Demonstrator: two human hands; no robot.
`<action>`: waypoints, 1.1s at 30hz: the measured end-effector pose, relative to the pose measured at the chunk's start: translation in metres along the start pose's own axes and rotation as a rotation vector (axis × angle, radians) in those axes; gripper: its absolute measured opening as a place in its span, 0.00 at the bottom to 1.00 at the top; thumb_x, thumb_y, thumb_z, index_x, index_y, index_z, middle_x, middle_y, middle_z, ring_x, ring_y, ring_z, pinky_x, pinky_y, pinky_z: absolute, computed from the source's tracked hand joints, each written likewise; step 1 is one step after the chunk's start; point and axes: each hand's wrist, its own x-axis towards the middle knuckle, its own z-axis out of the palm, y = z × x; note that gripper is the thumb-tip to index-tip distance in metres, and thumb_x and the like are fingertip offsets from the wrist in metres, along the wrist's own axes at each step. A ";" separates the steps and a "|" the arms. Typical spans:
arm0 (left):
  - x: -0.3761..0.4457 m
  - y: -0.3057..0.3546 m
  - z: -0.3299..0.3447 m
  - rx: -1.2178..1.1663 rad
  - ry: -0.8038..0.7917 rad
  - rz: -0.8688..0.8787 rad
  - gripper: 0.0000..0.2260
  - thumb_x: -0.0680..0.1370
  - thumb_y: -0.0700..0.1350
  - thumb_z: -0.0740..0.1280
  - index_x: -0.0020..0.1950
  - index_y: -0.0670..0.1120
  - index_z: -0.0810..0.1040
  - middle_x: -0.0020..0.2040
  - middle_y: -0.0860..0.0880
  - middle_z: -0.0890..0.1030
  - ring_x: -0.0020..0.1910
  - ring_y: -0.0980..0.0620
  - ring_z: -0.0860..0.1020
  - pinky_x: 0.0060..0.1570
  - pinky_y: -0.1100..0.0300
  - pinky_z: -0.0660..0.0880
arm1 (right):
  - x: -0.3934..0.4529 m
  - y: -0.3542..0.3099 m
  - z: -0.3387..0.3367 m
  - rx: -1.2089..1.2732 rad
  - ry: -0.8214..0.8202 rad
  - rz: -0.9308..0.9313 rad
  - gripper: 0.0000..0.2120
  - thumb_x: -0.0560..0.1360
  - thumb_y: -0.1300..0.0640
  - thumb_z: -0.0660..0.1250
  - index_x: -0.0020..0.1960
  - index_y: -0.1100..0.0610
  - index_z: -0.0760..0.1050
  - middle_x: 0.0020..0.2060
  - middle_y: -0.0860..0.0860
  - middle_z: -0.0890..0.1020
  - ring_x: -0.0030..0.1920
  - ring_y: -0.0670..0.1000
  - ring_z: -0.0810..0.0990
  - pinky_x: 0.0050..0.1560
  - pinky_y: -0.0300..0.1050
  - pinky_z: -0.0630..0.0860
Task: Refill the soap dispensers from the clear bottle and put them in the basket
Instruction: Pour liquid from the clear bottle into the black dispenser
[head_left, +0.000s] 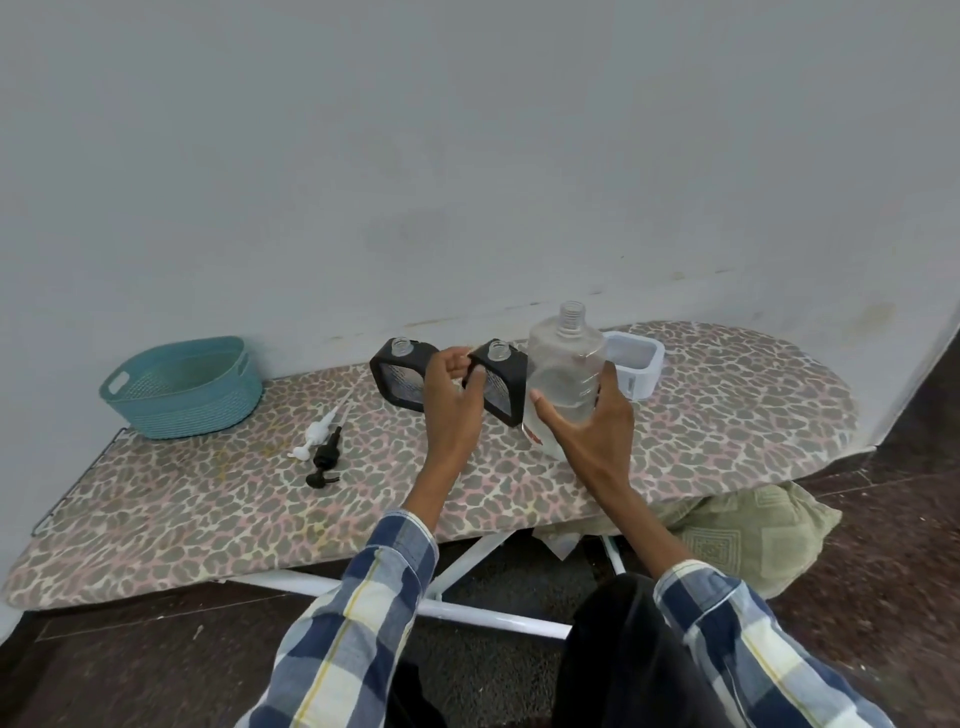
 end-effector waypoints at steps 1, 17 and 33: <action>0.000 -0.008 0.003 0.029 -0.016 -0.017 0.17 0.83 0.45 0.71 0.72 0.49 0.74 0.66 0.51 0.78 0.64 0.56 0.77 0.69 0.51 0.76 | 0.001 0.002 0.001 0.008 0.011 0.025 0.39 0.73 0.35 0.78 0.75 0.54 0.69 0.65 0.51 0.82 0.63 0.51 0.82 0.62 0.53 0.81; 0.014 -0.025 0.018 0.131 -0.059 -0.045 0.48 0.68 0.58 0.85 0.82 0.53 0.64 0.70 0.51 0.67 0.72 0.51 0.71 0.77 0.50 0.70 | 0.002 0.017 0.013 -0.062 -0.104 0.062 0.44 0.74 0.32 0.75 0.79 0.49 0.60 0.73 0.52 0.76 0.71 0.53 0.76 0.69 0.56 0.77; -0.030 -0.037 -0.086 0.015 -0.010 0.086 0.35 0.77 0.58 0.75 0.80 0.51 0.67 0.71 0.51 0.78 0.66 0.59 0.79 0.61 0.65 0.78 | 0.001 0.019 0.014 -0.005 -0.175 0.068 0.49 0.70 0.36 0.81 0.79 0.49 0.56 0.72 0.54 0.78 0.67 0.56 0.80 0.67 0.57 0.79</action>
